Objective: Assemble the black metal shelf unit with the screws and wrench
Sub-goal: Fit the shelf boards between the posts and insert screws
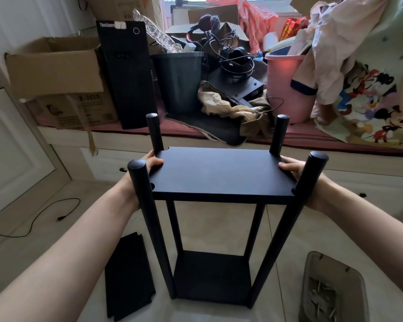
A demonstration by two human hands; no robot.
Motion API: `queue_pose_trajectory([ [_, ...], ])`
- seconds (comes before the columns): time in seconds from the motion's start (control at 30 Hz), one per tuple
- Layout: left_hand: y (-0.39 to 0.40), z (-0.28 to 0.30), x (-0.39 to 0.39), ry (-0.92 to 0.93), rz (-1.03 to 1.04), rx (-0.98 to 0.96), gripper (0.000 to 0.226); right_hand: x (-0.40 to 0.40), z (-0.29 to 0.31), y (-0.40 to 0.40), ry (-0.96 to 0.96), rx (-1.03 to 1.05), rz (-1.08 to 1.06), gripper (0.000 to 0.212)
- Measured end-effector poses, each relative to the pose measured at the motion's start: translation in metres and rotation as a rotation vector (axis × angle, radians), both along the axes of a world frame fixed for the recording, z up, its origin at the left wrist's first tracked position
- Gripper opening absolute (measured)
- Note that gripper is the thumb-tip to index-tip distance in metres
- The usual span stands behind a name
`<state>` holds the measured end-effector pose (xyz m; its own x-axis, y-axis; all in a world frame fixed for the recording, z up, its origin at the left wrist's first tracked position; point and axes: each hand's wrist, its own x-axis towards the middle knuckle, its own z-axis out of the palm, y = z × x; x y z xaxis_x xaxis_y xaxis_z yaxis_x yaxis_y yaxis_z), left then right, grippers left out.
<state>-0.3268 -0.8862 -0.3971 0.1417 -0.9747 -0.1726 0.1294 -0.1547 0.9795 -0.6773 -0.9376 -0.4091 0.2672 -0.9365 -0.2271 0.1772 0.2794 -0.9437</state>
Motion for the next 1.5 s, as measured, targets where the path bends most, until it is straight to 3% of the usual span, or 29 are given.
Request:
queue_pose_trajectory([
  [0.17, 0.018, 0.002, -0.001, 0.135, 0.042, 0.063, 0.018, 0.002, -0.002, 0.001, -0.029, -0.018, -0.051, 0.023],
  [0.33, 0.039, -0.001, -0.012, 0.240, 0.171, -0.025, 0.034, 0.004, -0.001, 0.001, -0.027, -0.030, -0.068, 0.023],
  [0.57, 0.058, -0.013, -0.030, 0.200, 0.388, -0.166, 0.055, 0.005, 0.001, 0.003, -0.034, -0.024, -0.069, 0.021],
  [0.73, 0.051, -0.013, -0.027, 0.177, 0.479, -0.160, 0.049, 0.002, 0.004, 0.004, 0.006, -0.047, 0.002, 0.024],
  [1.0, 0.070, -0.034, -0.024, 0.043, 0.303, -0.230, 0.053, -0.001, 0.002, 0.002, -0.024, -0.030, -0.035, 0.020],
  [1.13, 0.069, -0.031, -0.040, -0.057, 0.392, -0.253, 0.049, -0.001, 0.003, 0.001, -0.008, -0.033, -0.028, 0.023],
  [1.27, 0.058, -0.035, -0.038, -0.004, 0.470, -0.280, 0.049, -0.006, 0.003, 0.001, -0.004, -0.030, 0.002, 0.025],
  [1.37, 0.049, -0.042, -0.029, 0.048, 0.427, -0.288, 0.030, -0.004, 0.004, -0.001, 0.000, -0.032, 0.025, 0.025],
  [1.5, 0.038, -0.039, -0.023, 0.078, 0.308, -0.277, 0.022, -0.001, 0.006, -0.003, -0.006, -0.035, 0.023, 0.025],
])
